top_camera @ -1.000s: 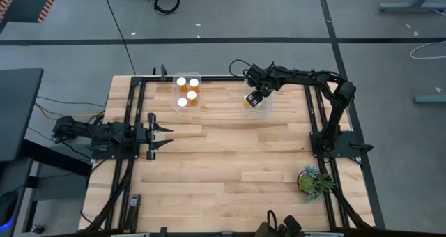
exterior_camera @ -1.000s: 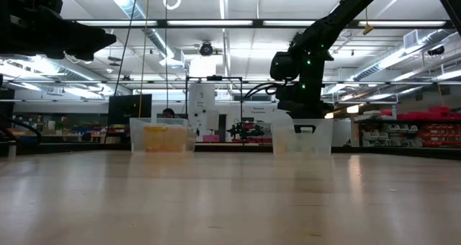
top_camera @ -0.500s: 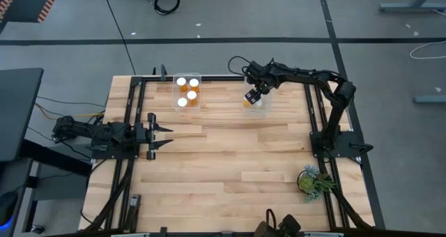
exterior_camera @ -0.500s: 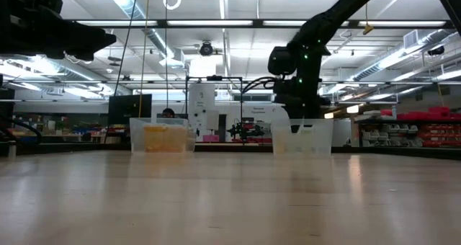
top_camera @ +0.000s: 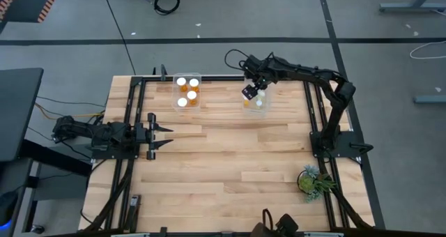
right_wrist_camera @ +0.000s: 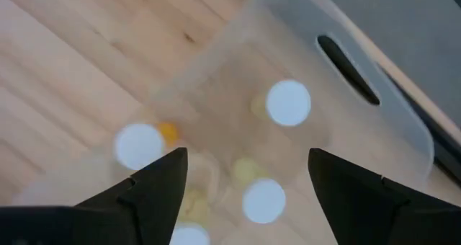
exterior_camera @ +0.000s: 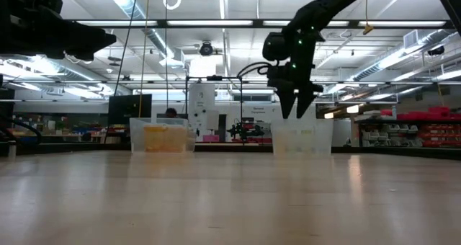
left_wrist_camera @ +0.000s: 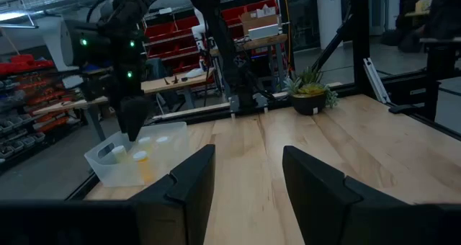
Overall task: Pick and place medicine bottles into bin by pill shape (circle, oval)
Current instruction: Return to Home Position
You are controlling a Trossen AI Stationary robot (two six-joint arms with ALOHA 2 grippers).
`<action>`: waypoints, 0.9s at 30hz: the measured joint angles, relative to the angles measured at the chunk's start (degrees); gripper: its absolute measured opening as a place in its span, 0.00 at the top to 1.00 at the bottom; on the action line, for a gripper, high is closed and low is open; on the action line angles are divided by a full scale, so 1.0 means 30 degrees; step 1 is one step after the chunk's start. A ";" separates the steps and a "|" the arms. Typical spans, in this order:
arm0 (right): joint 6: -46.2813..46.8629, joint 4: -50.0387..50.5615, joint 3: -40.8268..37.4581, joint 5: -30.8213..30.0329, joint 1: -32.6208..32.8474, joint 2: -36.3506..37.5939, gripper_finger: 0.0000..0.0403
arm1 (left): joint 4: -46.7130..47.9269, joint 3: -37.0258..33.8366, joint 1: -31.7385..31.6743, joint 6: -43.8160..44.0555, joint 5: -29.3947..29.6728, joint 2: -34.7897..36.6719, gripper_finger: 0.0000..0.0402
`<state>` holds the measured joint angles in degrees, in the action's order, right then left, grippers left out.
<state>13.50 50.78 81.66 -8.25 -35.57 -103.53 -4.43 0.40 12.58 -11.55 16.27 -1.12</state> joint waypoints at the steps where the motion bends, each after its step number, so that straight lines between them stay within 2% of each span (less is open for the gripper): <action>1: 0.0000 0.0149 0.0278 0.0000 0.0115 0.0000 0.27 | 0.0007 -0.0001 0.0000 0.0000 0.0000 0.0000 0.57; 20: -0.0457 0.3444 0.6472 -0.0256 0.1977 0.0000 0.26 | 0.0006 -0.0001 -0.0001 0.0001 0.0005 0.0006 0.57; 27: -0.0677 0.5086 0.9262 -0.1054 0.3004 0.0013 0.26 | 0.0000 0.0000 0.0000 0.0000 0.0000 0.0000 0.57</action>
<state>11.46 66.04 109.44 -11.41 -26.56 -103.49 -4.43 0.40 12.58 -11.55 16.27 -1.13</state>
